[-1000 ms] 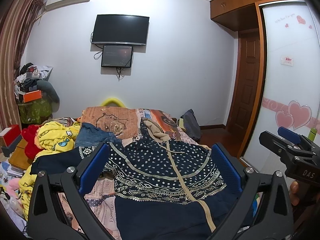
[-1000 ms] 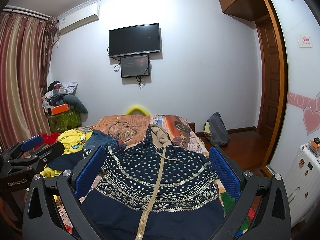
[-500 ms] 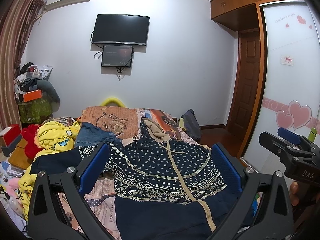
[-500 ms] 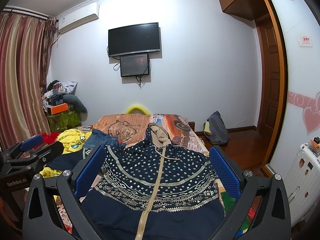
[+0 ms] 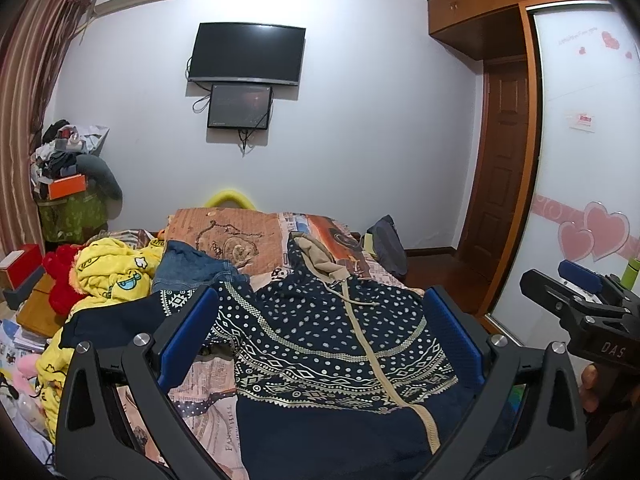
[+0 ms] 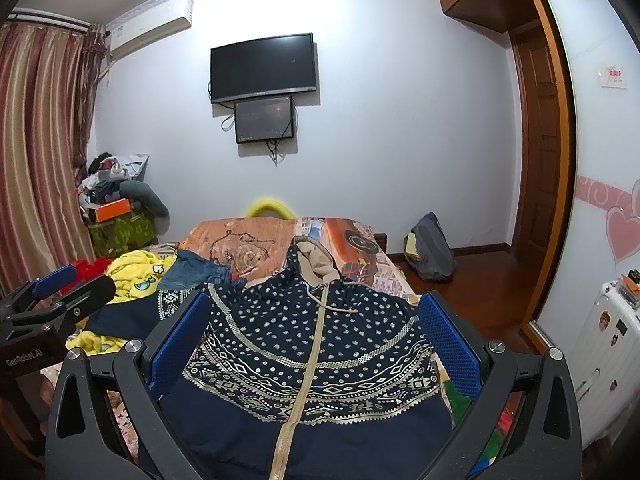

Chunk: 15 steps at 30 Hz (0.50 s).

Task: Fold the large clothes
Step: 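Grasp the hoodie sleeve cuff with the left gripper and lift it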

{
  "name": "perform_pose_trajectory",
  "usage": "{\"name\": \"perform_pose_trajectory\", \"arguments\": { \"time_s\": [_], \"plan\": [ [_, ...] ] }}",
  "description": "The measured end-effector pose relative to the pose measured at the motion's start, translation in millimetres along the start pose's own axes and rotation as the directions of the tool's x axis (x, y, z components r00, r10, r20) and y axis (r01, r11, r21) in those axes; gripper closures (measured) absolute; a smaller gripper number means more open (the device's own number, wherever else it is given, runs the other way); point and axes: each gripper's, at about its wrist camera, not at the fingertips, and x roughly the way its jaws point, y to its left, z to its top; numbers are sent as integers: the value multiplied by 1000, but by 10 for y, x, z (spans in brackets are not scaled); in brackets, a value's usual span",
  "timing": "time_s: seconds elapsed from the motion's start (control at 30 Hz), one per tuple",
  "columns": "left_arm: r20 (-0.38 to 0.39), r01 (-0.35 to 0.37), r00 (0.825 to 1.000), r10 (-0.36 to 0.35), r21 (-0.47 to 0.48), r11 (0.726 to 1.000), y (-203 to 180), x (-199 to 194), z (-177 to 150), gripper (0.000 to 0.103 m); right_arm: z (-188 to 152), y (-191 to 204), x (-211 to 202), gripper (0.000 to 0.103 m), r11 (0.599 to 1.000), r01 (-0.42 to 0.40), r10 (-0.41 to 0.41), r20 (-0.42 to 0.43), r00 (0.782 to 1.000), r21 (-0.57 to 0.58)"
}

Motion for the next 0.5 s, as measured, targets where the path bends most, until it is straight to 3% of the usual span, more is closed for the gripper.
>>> {"name": "perform_pose_trajectory", "arguments": {
  "time_s": [0.23, 0.5],
  "plan": [
    [-57, -79, 996, 75, -57, 995, 322, 382, -38, 0, 17, 10, 351, 0, 1000, 4, -4, -61, 998, 0],
    [-184, -232, 962, 201, -168, 958, 1128, 978, -189, 0, -9, -42, 1014, 0, 998, 70, -68, -149, 986, 3]
  ]
}}
